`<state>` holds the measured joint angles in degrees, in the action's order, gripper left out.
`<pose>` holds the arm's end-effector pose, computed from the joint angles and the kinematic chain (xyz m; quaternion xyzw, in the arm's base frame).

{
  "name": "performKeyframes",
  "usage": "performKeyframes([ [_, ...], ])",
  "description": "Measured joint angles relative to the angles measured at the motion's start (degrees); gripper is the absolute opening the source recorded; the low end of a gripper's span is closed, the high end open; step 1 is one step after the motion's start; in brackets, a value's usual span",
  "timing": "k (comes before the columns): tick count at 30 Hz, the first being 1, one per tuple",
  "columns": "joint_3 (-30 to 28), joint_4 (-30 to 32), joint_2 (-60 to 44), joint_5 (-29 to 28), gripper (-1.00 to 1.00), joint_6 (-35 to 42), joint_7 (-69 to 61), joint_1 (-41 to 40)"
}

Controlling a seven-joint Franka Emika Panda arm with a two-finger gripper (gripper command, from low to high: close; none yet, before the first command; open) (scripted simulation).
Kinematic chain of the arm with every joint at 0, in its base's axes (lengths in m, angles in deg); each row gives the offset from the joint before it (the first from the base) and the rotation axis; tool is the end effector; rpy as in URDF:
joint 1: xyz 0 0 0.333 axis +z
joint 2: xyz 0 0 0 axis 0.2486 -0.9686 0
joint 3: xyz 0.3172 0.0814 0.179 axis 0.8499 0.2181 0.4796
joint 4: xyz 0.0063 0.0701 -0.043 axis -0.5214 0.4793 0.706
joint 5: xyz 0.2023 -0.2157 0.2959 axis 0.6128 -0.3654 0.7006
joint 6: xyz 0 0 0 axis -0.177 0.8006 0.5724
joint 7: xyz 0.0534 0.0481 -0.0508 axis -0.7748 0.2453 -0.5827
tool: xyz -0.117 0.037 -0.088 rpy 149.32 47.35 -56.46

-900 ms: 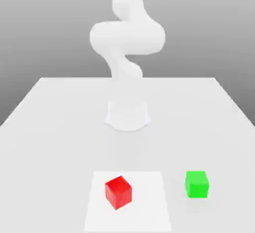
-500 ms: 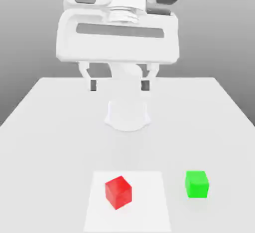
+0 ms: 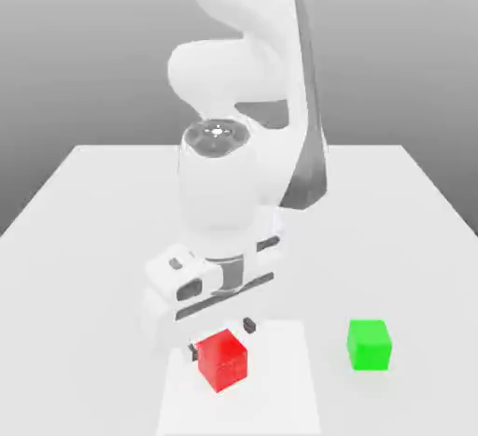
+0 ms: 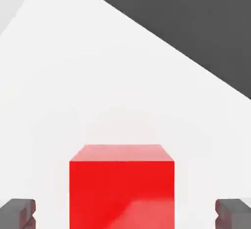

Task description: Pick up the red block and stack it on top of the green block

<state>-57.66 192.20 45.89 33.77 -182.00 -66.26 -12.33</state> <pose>0.4277 -0.0232 0.1341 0.9955 -0.0949 0.0001 0.0001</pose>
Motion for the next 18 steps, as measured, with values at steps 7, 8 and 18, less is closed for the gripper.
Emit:
performKeyframes([
  [7, 0.1, 0.0, -0.2, -0.1, -1.0, -0.1, 0.1, -0.1],
  [8, -0.2, 0.2, 1.2, -0.6, -1.0, 1.1, 0.4, 0.1],
  [18, 1.1, 1.7, 13.5, -5.5, -1.0, 11.8, 2.1, 6.1],
])
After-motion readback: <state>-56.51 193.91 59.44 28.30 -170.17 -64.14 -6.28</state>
